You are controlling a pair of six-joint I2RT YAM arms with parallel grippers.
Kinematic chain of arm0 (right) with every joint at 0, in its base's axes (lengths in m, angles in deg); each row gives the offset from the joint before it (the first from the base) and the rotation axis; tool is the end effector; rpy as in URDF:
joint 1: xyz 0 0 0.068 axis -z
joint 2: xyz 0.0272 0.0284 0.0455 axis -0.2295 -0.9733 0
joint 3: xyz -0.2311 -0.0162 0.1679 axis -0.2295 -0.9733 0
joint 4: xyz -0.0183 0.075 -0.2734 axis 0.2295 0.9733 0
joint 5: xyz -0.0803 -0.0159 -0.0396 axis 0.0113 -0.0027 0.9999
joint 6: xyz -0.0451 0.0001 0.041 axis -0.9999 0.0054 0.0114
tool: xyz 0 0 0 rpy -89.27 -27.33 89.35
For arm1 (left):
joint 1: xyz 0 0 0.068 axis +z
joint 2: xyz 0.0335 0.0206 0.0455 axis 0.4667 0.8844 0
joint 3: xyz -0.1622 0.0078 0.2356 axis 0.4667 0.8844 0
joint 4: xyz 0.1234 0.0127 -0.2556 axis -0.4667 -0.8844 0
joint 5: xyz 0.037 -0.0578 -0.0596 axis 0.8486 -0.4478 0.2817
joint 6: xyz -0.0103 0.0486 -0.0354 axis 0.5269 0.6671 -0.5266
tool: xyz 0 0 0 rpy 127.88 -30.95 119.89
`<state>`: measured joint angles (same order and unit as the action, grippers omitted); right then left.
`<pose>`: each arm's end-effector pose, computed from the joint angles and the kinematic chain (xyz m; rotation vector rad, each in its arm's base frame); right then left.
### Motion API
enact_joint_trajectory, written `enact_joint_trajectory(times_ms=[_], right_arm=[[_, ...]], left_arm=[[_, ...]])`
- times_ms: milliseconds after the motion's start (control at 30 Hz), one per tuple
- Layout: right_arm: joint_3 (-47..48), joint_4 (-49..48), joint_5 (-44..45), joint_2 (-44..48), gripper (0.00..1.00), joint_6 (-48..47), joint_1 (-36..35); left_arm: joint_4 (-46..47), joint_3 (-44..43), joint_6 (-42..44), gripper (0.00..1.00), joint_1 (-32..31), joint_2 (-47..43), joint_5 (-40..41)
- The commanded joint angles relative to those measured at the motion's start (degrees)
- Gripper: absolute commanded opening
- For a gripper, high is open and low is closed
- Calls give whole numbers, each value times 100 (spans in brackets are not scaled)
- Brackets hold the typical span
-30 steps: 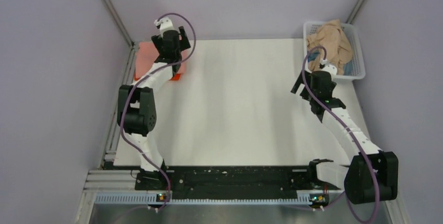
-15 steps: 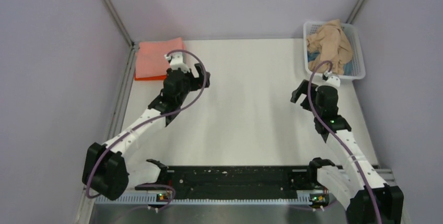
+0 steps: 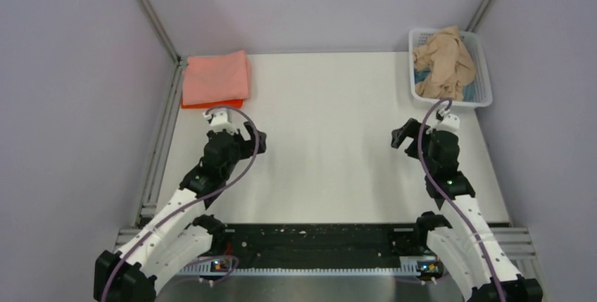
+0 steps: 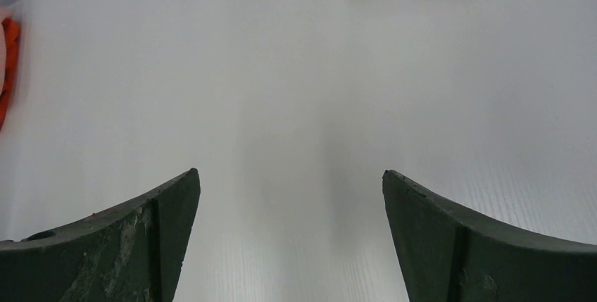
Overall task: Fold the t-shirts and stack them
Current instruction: Reset both arms
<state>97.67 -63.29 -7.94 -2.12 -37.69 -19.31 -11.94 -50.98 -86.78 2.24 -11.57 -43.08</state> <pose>0.1908 0.0161 0.2366 0.3820 1.9226 0.2736 0.1959 -0.0818 0.2423 -0.2358 1.9686 -0.4028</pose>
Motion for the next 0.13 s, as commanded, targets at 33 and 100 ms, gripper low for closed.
enact_joint_trajectory(times_ms=[33, 100], right_arm=[[-65, -299, -168, 216, 99, -195, -2], [-35, -297, -100, 205, 99, -161, -1]], left_arm=[[125, 73, -119, 99, 14, -327, 251], [91, 59, -118, 99, 18, -358, 273]])
